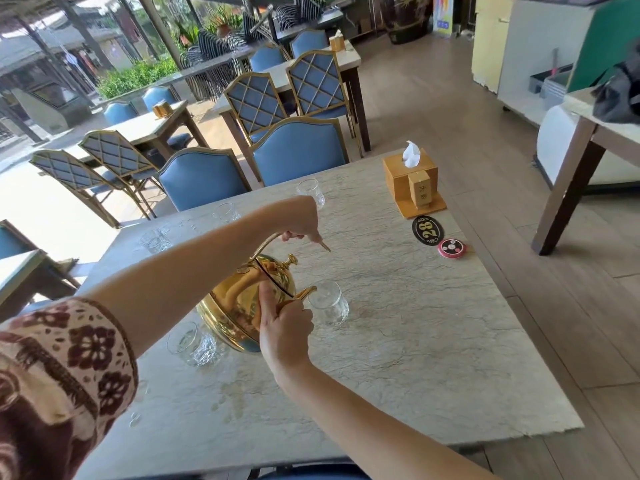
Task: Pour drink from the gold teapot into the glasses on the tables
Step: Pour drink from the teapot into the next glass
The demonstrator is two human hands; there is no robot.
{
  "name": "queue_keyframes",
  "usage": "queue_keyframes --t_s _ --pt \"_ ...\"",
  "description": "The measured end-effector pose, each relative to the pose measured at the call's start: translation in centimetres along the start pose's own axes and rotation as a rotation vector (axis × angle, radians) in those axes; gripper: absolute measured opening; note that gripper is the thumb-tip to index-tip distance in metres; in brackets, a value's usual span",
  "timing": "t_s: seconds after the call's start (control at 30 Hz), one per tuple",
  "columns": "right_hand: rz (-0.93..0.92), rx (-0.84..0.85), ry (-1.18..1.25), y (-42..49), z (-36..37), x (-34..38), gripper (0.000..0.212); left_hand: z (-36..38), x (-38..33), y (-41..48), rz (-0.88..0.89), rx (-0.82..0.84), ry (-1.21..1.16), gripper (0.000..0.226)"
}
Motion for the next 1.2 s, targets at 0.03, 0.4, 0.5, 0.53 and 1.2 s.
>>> queue_keyframes --t_s 0.03,0.4,0.5,0.53,1.2 --pt "-0.016 0.01 -0.023 0.0 -0.3 0.0 0.112 -0.1 -0.1 0.0 0.003 -0.004 -0.009 0.037" --pt "-0.014 -0.055 -0.21 -0.6 -1.3 0.4 0.081 -0.1 -0.6 0.0 0.027 -0.033 -0.045 0.036" --pt "-0.009 -0.064 -0.229 -0.6 -1.4 0.4 0.083 0.0 -0.6 0.1 0.018 -0.034 -0.06 0.036" --pt "-0.009 -0.067 -0.234 -0.6 -1.4 0.3 0.083 0.1 -0.6 0.1 0.018 -0.038 -0.067 0.035" --pt "-0.11 -0.047 -0.309 -1.3 -0.6 -0.9 0.097 1.0 0.7 0.3 -0.001 -0.037 -0.103 0.037"
Point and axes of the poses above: each hand's wrist, its own y-axis towards the middle knuckle, its own z-axis out of the palm, x = y × z, the point moved 1 cm from there along y, towards the middle knuckle, and after that the axes turned 14 degrees about z, right-handed, at the moved point
